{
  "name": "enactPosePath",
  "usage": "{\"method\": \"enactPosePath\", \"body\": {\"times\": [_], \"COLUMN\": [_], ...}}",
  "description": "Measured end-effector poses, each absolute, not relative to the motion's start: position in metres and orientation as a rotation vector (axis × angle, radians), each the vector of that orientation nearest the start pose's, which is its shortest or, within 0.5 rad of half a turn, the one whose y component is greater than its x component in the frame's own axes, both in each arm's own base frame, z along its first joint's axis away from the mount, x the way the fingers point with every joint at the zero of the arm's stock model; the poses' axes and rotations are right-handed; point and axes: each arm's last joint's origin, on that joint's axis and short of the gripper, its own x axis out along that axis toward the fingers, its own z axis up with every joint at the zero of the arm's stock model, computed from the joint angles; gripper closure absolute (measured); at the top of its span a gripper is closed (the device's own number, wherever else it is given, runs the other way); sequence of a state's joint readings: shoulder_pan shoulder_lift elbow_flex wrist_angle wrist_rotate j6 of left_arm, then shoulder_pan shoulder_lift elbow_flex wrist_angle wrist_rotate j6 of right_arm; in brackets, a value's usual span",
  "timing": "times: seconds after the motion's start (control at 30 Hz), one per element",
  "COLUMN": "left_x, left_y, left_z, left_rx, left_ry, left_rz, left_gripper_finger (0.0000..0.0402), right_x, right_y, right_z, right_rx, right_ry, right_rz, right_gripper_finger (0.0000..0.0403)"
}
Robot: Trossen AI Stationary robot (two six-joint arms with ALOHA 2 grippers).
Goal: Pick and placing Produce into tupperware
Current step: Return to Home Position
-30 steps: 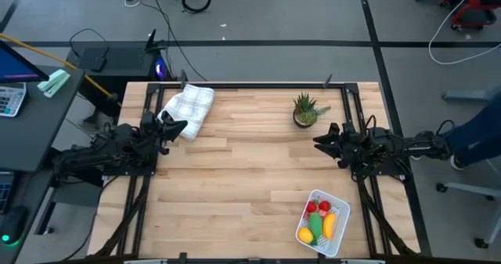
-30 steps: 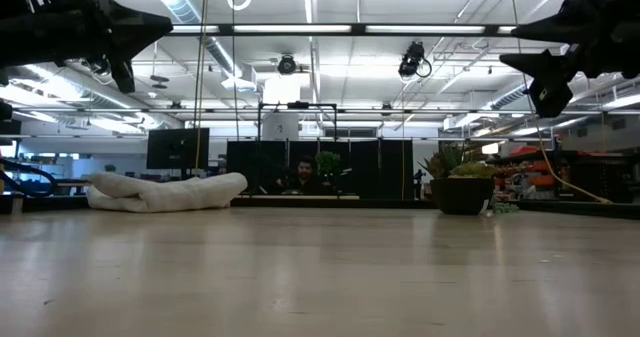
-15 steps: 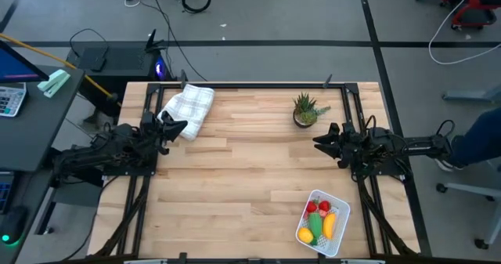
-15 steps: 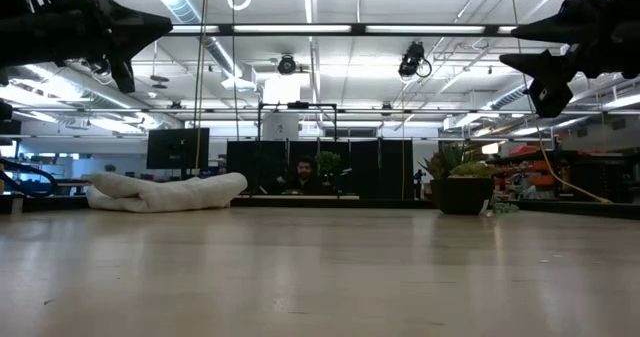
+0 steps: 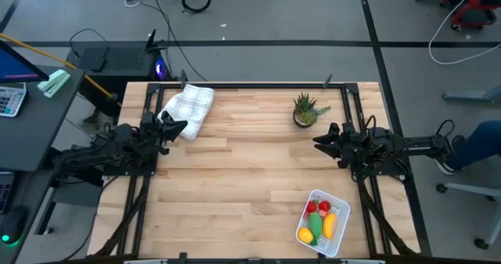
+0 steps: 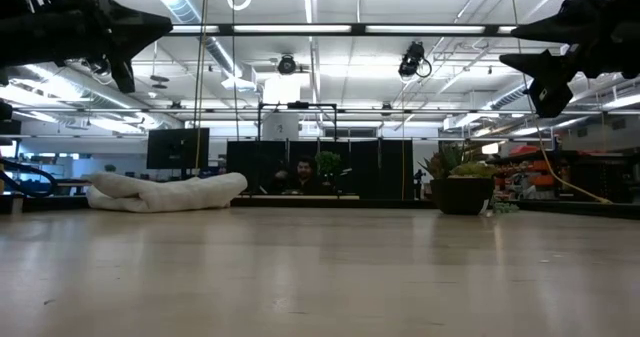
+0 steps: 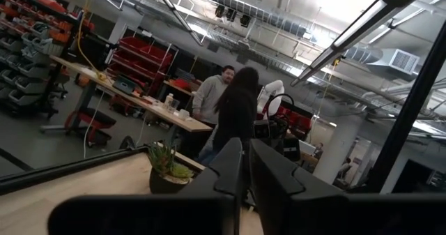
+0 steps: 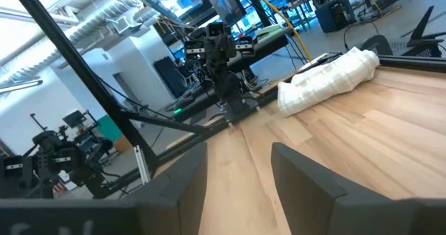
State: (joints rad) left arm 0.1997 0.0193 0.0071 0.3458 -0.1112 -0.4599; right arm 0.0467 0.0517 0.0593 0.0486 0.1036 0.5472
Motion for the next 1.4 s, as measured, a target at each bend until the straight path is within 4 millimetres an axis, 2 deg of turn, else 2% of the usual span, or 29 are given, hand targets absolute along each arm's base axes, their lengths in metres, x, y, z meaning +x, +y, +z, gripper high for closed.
{"method": "enactPosePath", "body": {"times": [0.2,0.5,0.87,1.17,1.4], "left_x": [0.0905,0.0905,0.0905,0.0905,0.0905], "left_y": [0.0216,0.0216,0.0216,0.0216,0.0216], "left_z": [0.1972,0.1972,0.1971,0.1971,0.1971], "left_rx": [-0.437,-0.437,-0.437,-0.437,-0.437], "left_ry": [-0.399,-0.399,-0.399,-0.399,-0.399], "left_rz": [0.225,0.225,0.226,0.225,0.225], "left_gripper_finger": [0.0374,0.0361,0.0374,0.0361,0.037], "right_x": [0.0973,0.0973,0.0973,0.0973,0.0973], "right_y": [0.0016,0.0016,0.0016,0.0016,0.0016], "right_z": [0.1844,0.1844,0.1846,0.1846,0.1845], "right_rx": [0.551,0.551,0.552,0.552,0.551], "right_ry": [-0.07,-0.07,-0.07,-0.071,-0.07], "right_rz": [-0.04,-0.04,-0.039,-0.04,-0.04], "right_gripper_finger": [0.0235,0.0235,0.0235,0.0235,0.0235]}}
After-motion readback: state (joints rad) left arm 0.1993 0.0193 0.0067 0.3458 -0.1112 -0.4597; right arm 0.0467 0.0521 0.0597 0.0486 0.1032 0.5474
